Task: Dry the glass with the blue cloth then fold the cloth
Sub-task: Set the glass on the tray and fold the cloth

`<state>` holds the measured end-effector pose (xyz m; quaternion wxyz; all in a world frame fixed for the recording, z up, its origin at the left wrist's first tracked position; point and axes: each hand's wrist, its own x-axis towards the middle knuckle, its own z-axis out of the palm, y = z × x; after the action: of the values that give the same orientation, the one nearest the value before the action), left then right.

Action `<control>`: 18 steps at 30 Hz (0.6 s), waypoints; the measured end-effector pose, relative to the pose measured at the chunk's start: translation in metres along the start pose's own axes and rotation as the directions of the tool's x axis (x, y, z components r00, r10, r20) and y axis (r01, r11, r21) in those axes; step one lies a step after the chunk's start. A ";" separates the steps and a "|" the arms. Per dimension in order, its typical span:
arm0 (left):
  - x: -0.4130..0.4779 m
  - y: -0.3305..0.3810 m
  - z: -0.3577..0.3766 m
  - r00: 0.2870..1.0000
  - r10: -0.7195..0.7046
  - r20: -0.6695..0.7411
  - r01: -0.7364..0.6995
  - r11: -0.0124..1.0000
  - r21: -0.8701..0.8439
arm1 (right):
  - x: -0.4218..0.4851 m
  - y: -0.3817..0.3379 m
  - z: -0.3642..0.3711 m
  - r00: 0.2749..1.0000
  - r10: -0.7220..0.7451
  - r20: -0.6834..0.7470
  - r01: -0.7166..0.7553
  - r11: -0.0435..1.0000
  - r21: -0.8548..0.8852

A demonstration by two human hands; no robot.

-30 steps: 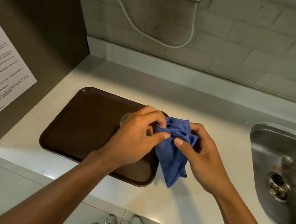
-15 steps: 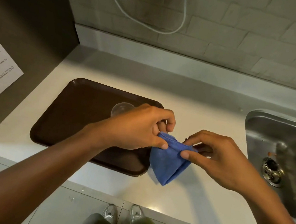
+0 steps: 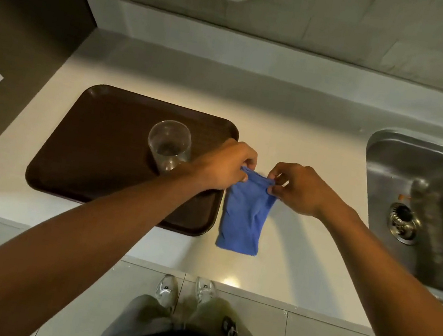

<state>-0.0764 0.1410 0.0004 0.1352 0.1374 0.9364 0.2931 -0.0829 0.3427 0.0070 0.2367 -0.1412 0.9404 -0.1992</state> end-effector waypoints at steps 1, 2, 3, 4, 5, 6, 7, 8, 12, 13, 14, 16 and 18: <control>0.005 -0.003 0.005 1.000 -0.008 -0.025 0.008 1.000 0.011 | 0.008 0.003 0.002 1.000 0.013 -0.013 -0.013 1.000 -0.009; 0.010 -0.006 0.010 0.999 -0.015 -0.042 0.016 1.000 0.024 | 0.015 0.005 0.004 1.000 0.023 -0.018 -0.024 1.000 -0.019; 0.015 -0.009 0.014 0.998 -0.021 -0.052 0.023 0.999 0.040 | 0.022 0.008 0.005 0.999 0.034 -0.014 -0.035 0.999 -0.030; 0.020 -0.012 0.019 0.998 -0.029 -0.054 0.032 0.998 0.058 | 0.028 0.010 0.007 0.999 0.047 -0.009 -0.047 0.998 -0.034; 0.024 -0.014 0.022 0.998 -0.038 -0.048 0.042 0.996 0.079 | 0.034 0.012 0.008 0.998 0.059 -0.005 -0.059 0.998 -0.035; 0.027 -0.016 0.025 0.998 -0.049 -0.043 0.054 0.993 0.101 | 0.040 0.014 0.010 0.997 0.075 -0.002 -0.075 0.997 -0.036; 0.030 -0.018 0.028 0.997 -0.059 -0.049 0.064 0.991 0.118 | 0.046 0.016 0.011 0.996 0.093 -0.001 -0.093 0.995 -0.039; 0.032 -0.019 0.030 0.996 -0.061 -0.070 0.070 0.989 0.129 | 0.051 0.018 0.012 0.994 0.109 -0.004 -0.109 0.993 -0.040; 0.038 -0.020 0.037 0.986 -0.029 -0.166 0.066 0.973 0.222 | 0.064 0.021 0.017 0.989 0.130 -0.073 -0.134 0.989 -0.055; 0.038 -0.021 0.039 0.981 -0.013 -0.195 0.061 0.968 0.244 | 0.065 0.021 0.020 0.986 0.132 -0.098 -0.140 0.987 -0.079; 0.038 -0.023 0.043 0.974 0.013 -0.225 0.049 0.962 0.268 | 0.065 0.023 0.024 0.984 0.130 -0.125 -0.143 0.985 -0.093; 0.036 -0.027 0.052 0.955 0.111 -0.274 -0.007 0.935 0.355 | 0.061 0.027 0.036 0.975 0.095 -0.202 -0.113 0.990 -0.080; 0.027 -0.031 0.061 0.919 0.216 -0.331 -0.044 0.889 0.456 | 0.049 0.029 0.051 0.946 -0.007 -0.324 -0.024 0.996 -0.092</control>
<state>-0.0863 0.1572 -0.0707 -0.0998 0.1698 0.9750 0.1031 -0.1042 0.3348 -0.0661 0.0732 -0.1138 0.9754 -0.1741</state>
